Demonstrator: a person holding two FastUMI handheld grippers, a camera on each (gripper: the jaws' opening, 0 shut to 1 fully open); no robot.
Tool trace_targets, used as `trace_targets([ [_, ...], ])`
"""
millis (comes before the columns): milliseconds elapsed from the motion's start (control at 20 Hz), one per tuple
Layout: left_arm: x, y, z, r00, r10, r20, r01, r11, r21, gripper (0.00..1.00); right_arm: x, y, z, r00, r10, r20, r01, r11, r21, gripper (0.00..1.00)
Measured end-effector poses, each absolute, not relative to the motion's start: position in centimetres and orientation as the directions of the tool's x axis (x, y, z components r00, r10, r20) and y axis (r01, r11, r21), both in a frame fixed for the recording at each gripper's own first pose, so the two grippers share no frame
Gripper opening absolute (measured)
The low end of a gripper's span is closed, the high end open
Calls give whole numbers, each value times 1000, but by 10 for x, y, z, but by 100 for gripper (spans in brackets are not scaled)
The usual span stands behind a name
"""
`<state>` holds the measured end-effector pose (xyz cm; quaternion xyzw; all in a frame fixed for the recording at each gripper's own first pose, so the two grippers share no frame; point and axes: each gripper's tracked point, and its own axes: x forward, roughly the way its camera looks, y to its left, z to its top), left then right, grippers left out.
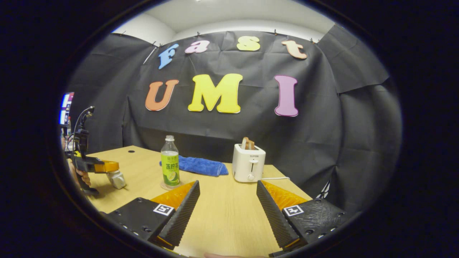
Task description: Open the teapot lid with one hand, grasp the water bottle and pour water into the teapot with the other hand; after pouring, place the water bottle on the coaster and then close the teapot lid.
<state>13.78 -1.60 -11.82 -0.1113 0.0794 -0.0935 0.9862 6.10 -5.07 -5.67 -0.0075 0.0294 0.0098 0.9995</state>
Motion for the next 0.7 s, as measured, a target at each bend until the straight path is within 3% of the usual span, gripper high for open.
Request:
trace_targets([
  [350, 135, -15, -117, 970, -192, -152, 155, 963, -222, 14, 61, -48, -61, 997, 28, -70, -29, 999, -18, 95],
  [400, 132, -15, -118, 969, -187, -162, 151, 966, -210, 19, 60, -47, -60, 997, 28, -68, -29, 999, -19, 95],
  [550, 125, -10, -108, 975, -151, -163, 125, 979, -160, 45, 59, -44, -57, 998, 35, -61, -36, 999, -20, 94],
  [700, 114, -3, -87, 983, -127, -134, 106, 983, -153, 56, 56, -37, -56, 997, 46, -60, -47, 999, -21, 95],
])
